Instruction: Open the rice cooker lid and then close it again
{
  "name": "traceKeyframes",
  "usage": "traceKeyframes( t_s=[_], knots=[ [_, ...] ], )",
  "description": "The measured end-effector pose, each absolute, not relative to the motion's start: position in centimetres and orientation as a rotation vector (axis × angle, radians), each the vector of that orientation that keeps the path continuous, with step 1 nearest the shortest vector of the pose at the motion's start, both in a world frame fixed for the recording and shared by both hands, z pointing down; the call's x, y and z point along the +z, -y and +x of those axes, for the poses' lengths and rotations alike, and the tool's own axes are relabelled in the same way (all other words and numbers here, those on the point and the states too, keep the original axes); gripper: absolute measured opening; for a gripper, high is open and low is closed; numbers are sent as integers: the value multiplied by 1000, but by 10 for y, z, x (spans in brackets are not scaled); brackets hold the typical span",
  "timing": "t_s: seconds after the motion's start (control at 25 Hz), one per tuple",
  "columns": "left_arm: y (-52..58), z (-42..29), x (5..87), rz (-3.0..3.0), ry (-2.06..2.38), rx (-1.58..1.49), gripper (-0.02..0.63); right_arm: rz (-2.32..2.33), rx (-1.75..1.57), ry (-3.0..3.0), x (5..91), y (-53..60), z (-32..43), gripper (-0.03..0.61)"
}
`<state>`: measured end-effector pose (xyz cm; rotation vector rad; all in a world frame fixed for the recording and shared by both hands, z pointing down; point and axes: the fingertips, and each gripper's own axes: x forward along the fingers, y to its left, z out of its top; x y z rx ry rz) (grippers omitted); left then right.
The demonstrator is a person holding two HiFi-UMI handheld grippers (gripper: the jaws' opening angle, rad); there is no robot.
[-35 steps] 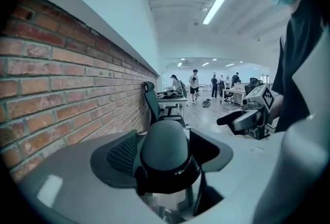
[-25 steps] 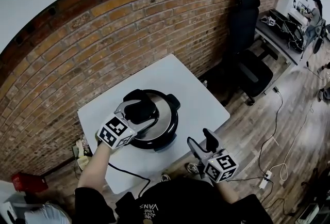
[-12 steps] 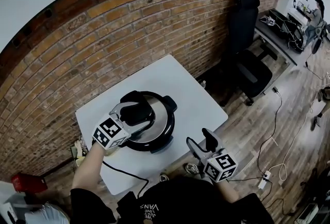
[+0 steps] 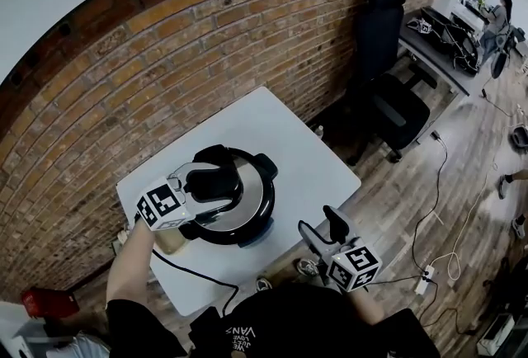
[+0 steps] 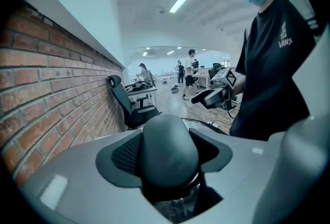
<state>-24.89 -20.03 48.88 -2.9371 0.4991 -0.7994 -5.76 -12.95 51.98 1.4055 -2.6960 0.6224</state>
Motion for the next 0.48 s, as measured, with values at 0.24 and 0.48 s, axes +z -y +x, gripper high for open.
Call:
traceKeyframes(
  t_s=[0.24,0.48],
  knots=[
    [196,-246,489,-2929,-229,-797,288,1445,630,2665,523,125,-53,304],
    [194,-247,488,-2916,-119,-786,290,1485,635,2622,527,120,-51,304]
  ],
)
